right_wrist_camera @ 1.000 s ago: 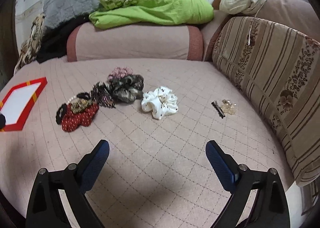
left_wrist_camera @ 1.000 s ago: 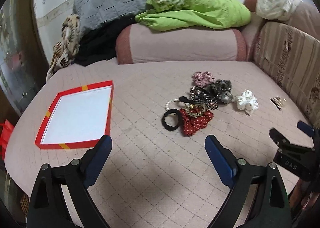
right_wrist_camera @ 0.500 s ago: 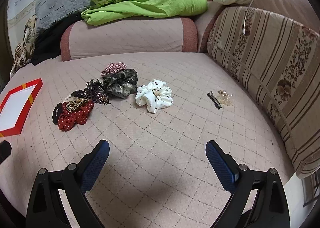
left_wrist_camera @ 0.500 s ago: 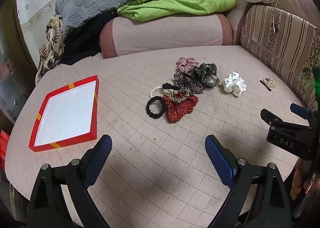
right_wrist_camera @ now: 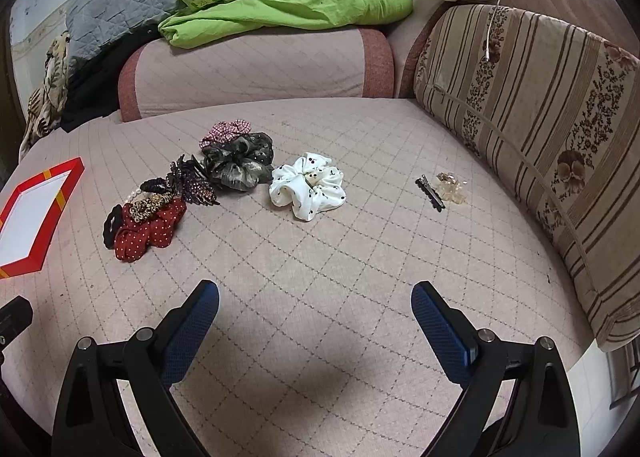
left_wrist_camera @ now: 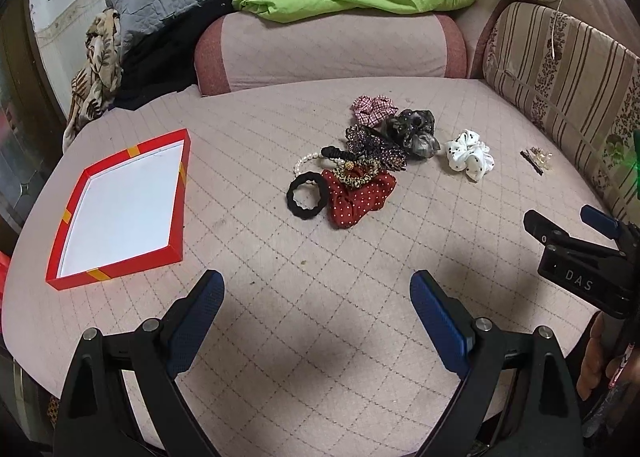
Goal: Organize jewelry
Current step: 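Move both grippers over the jewelry pile beside the red box, then grasp the white cherry scrunchie with right gripper while left grasps black hair tie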
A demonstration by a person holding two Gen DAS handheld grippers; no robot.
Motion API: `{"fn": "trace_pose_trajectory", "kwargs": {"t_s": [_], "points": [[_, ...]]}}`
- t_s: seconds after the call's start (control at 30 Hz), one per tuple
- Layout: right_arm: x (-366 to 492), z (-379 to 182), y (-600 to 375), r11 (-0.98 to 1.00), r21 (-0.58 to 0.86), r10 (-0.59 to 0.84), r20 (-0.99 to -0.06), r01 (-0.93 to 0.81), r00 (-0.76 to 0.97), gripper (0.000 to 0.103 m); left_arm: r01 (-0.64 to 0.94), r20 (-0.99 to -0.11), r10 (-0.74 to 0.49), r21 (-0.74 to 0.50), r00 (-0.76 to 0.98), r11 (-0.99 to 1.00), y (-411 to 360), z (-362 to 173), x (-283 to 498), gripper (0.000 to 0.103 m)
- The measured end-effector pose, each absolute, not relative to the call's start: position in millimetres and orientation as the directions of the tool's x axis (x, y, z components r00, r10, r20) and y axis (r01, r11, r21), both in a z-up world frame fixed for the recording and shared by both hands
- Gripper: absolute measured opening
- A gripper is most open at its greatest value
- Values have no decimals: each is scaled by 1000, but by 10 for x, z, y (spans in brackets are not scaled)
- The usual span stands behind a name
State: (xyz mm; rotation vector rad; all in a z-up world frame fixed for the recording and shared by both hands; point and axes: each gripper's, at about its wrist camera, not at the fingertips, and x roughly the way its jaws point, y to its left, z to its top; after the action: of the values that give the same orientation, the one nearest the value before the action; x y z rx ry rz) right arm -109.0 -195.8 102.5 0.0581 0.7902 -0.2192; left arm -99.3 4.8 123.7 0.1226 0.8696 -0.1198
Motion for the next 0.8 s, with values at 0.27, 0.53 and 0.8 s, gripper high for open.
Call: {"fn": "trace_pose_trajectory", "kwargs": {"t_s": [0.27, 0.53, 0.8], "points": [[-1051, 947, -1937, 979, -34, -163, -727, 202, 667, 98, 145, -781, -54, 47, 622, 988, 83, 1173, -940, 93], [-1000, 862, -1965, 978, -31, -162, -740, 207, 653, 98, 136, -803, -56, 31, 594, 990, 139, 1058, -849, 93], [-830, 811, -2105, 978, -24, -156, -747, 209, 646, 97, 59, -812, -71, -45, 579, 997, 570, 978, -581, 93]]}}
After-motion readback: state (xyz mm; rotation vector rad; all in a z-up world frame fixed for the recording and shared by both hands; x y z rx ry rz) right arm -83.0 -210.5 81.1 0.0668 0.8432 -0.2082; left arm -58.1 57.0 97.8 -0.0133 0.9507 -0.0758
